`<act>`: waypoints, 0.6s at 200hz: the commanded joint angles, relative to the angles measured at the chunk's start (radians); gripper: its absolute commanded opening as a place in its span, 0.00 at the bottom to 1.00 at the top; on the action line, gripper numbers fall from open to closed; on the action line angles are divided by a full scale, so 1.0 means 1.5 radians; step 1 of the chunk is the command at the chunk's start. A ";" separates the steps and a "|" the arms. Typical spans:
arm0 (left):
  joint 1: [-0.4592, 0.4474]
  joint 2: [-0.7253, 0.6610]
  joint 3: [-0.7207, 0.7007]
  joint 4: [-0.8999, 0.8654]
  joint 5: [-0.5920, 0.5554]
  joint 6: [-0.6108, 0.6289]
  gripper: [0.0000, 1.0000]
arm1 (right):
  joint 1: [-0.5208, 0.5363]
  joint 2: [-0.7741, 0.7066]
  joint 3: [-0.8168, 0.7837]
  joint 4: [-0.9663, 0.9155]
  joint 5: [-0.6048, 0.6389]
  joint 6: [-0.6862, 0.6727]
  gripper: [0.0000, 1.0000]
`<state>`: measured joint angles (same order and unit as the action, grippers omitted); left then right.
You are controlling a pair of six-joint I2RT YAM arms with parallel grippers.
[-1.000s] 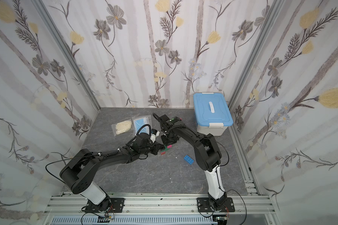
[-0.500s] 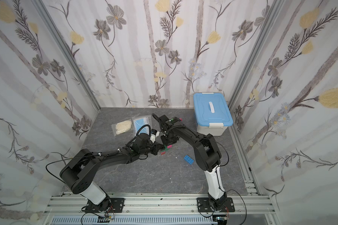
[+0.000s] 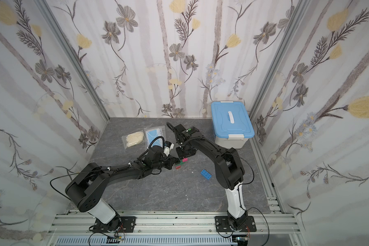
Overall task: Assemble the letter p with lego
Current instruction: Assemble the lego brick with the lego brick.
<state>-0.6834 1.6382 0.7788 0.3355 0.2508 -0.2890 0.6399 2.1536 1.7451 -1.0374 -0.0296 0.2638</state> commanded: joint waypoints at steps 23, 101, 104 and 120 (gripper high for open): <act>0.001 0.002 -0.003 -0.107 -0.025 0.004 0.00 | -0.011 -0.076 -0.022 -0.007 0.025 -0.002 0.55; -0.006 -0.014 0.041 -0.113 -0.013 0.022 0.00 | -0.032 -0.191 -0.129 0.010 0.039 0.007 0.56; -0.006 -0.013 0.044 -0.115 -0.012 0.022 0.00 | -0.033 -0.192 -0.131 0.011 0.039 0.007 0.56; -0.008 -0.007 0.063 -0.119 -0.010 0.028 0.00 | -0.034 -0.196 -0.142 0.017 0.038 0.009 0.55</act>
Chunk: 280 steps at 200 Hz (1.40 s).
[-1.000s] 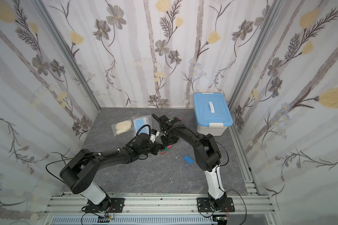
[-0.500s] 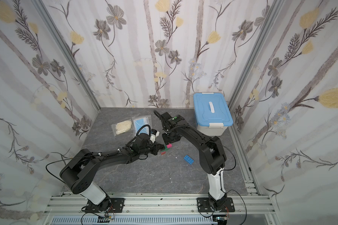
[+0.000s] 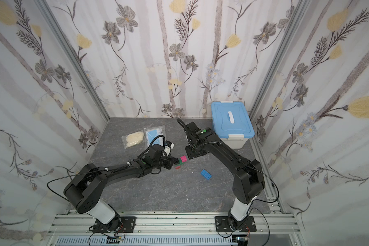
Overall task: Assemble the letter p with lego
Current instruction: Assemble the lego brick with the lego brick, then pick up the lego brick from the center of the board.
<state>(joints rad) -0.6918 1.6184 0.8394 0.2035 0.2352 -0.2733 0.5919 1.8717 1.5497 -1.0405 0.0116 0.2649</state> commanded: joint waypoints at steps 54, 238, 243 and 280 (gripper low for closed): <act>-0.016 0.019 0.083 -0.029 0.027 0.031 0.01 | -0.003 -0.007 -0.019 0.027 0.005 0.008 0.56; -0.044 0.197 0.259 -0.209 0.082 0.395 0.99 | -0.190 -0.268 -0.223 0.081 -0.020 -0.033 0.63; -0.047 0.206 0.263 -0.204 0.077 0.392 0.98 | -0.192 -0.268 -0.226 0.081 -0.021 -0.034 0.63; -0.047 0.241 0.263 -0.149 0.043 0.369 0.92 | -0.198 -0.265 -0.239 0.086 -0.026 -0.042 0.63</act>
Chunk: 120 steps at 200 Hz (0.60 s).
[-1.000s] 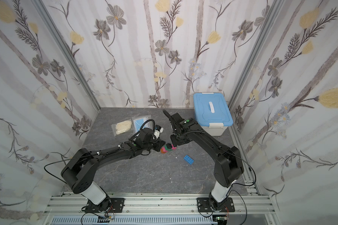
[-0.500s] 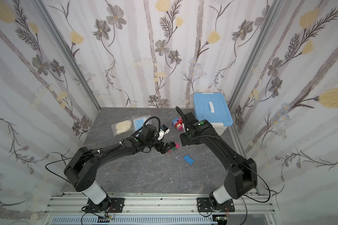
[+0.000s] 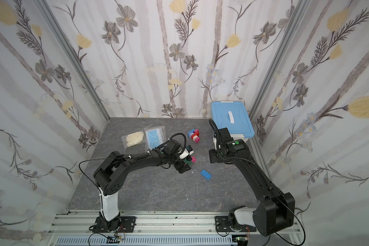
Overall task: Assemble the letter p with lego
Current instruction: Pick up the lego brick from the center of the board.
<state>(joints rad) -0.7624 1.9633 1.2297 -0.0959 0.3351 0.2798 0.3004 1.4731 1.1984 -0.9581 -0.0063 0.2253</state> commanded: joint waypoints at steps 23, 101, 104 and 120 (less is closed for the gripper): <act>-0.001 0.018 0.002 0.067 -0.030 -0.005 0.87 | -0.009 0.004 -0.009 0.033 -0.016 -0.020 0.63; 0.000 0.038 0.010 0.062 -0.038 0.000 0.63 | -0.014 0.015 -0.010 0.035 -0.021 -0.022 0.62; 0.000 0.038 0.011 0.062 -0.039 0.000 0.62 | -0.013 0.014 -0.010 0.035 -0.021 -0.022 0.62; -0.001 0.039 0.011 0.064 -0.039 -0.001 0.54 | -0.013 0.018 -0.009 0.035 -0.022 -0.023 0.62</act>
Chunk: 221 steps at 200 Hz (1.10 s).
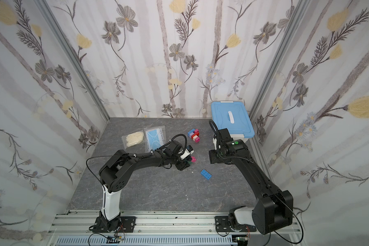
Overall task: Assemble the letter p with lego
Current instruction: Pick up the lego brick from the center of the board.
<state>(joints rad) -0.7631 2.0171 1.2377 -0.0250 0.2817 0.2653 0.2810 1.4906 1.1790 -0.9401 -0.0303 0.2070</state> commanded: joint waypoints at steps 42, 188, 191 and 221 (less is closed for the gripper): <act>0.000 -0.008 -0.001 0.021 -0.012 0.005 0.28 | -0.001 0.013 0.000 0.027 -0.012 -0.018 0.61; -0.013 -0.311 -0.352 0.345 0.016 -0.089 0.18 | 0.119 0.199 -0.048 0.052 0.024 -0.064 0.61; -0.013 -0.315 -0.357 0.347 0.015 -0.091 0.18 | 0.119 0.203 -0.048 0.053 0.027 -0.062 0.61; -0.013 -0.354 -0.397 0.356 0.009 -0.104 0.17 | 0.121 0.233 -0.043 0.059 0.041 -0.060 0.61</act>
<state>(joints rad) -0.7837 1.5234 0.6739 0.4400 0.2962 0.1360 0.4595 1.8114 1.1042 -0.8825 -0.0147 0.1150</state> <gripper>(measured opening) 0.358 0.612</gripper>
